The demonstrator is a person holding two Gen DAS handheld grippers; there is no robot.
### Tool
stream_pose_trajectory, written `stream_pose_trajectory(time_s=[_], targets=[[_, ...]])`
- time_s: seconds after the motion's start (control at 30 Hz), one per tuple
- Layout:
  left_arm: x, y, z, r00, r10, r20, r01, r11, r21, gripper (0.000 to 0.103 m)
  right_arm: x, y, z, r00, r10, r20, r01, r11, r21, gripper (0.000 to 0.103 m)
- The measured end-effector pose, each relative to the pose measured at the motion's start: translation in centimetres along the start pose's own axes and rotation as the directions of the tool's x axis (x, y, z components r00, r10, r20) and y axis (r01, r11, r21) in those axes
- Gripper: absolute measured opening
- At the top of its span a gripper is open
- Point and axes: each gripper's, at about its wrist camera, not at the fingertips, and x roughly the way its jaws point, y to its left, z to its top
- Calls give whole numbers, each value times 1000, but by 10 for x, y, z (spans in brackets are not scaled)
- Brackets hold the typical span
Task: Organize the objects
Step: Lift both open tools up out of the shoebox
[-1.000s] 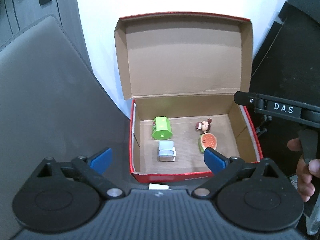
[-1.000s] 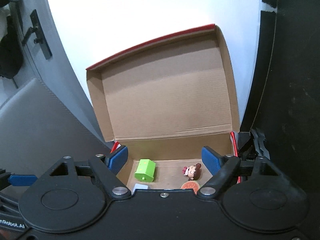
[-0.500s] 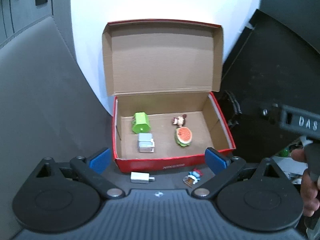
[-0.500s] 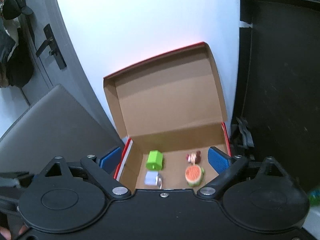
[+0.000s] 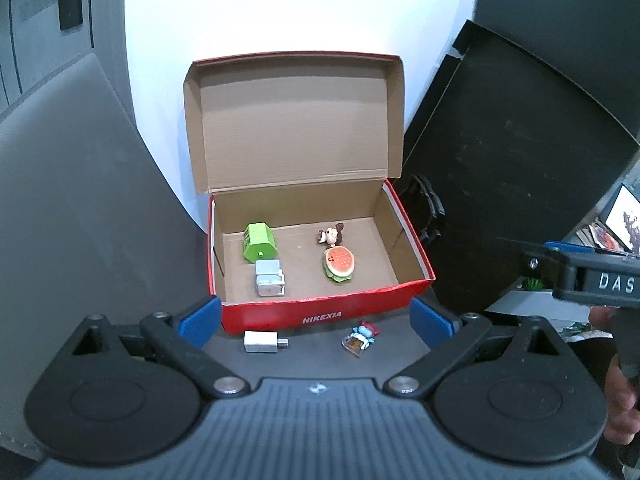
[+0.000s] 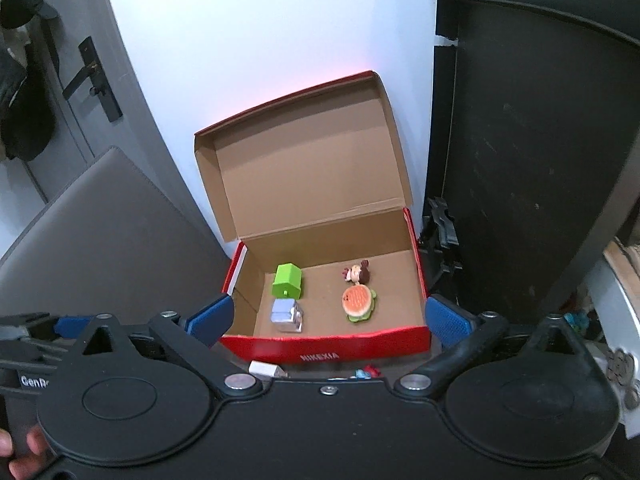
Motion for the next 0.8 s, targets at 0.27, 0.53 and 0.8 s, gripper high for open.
stream_pose_trajectory(time_s=[0.27, 0.53, 0.8], targets=[[-23, -4, -12, 1000, -5, 9, 5, 1000, -10, 100, -20, 5, -11, 1000, 19, -10, -19, 1000, 5, 103], [-45, -4, -25, 1000, -5, 9, 6, 1000, -24, 100, -38, 12, -20, 999, 44, -18, -44, 999, -7, 103], [-58, -2, -33, 1000, 2, 18, -1, 999, -39, 100, -47, 15, -28, 998, 54, -27, -54, 999, -6, 103]])
